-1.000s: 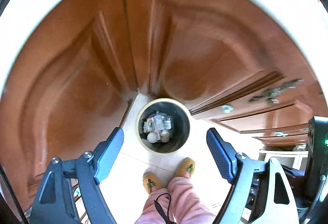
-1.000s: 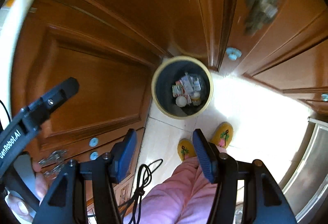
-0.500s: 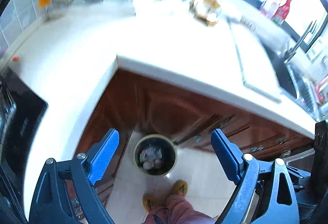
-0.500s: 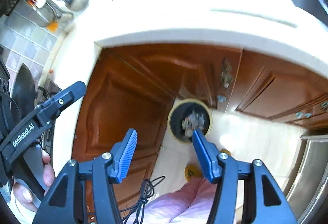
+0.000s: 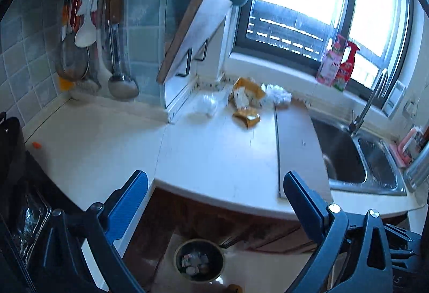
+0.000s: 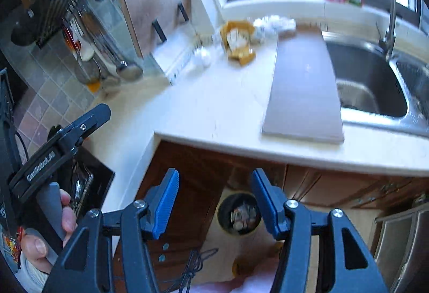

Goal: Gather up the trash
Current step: 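Raise both empty tools back up toward the yellow bag on the counter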

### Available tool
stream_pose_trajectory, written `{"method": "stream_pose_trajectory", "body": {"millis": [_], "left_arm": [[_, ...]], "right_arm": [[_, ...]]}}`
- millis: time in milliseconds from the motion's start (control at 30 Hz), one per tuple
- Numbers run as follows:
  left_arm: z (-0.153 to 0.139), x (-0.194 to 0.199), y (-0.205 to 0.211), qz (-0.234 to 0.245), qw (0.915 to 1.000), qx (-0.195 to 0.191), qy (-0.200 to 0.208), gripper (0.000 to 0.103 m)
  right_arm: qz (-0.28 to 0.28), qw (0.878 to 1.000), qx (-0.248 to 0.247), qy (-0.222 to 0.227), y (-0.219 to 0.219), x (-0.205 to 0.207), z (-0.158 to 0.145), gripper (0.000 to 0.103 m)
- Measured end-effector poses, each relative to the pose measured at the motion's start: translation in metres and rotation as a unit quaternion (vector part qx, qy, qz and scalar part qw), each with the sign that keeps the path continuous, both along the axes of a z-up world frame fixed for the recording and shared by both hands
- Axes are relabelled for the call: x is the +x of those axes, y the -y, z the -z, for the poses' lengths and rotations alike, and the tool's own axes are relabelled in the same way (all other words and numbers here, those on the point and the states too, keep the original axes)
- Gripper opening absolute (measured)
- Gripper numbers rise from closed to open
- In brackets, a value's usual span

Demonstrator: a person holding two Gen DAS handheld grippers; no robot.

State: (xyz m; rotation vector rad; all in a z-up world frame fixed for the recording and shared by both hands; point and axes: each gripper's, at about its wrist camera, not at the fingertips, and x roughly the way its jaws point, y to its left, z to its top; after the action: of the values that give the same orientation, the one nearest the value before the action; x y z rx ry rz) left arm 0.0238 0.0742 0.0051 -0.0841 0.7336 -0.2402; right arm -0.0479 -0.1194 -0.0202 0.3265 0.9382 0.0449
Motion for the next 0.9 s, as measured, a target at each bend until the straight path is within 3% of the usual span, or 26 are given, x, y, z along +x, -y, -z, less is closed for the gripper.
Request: {"method": "stream_pose_trajectory", "body": {"millis": [233, 500, 700, 900], "left_arm": [[-0.022, 0.036, 0.006, -0.018, 0.9993, 0.020, 0.026, 0.101], [0.002, 0.114, 0.039, -0.038, 0.9974, 0.060, 0.010, 0.102], [0.043, 0.195, 0.087, -0.044, 0.9923, 0.115, -0.015, 0.102], [0.094, 0.270, 0.115, -0.072, 0.9882, 0.130, -0.035, 0.101]], "right_arm": [[0.003, 0.999, -0.013, 0.042, 0.018, 0.036, -0.034, 0.058], [-0.010, 0.998, -0.014, 0.055, 0.060, 0.130, -0.040, 0.058], [-0.031, 0.999, -0.006, 0.029, 0.097, 0.230, -0.007, 0.058], [-0.064, 0.998, 0.009, -0.020, 0.118, 0.328, 0.057, 0.058]]}}
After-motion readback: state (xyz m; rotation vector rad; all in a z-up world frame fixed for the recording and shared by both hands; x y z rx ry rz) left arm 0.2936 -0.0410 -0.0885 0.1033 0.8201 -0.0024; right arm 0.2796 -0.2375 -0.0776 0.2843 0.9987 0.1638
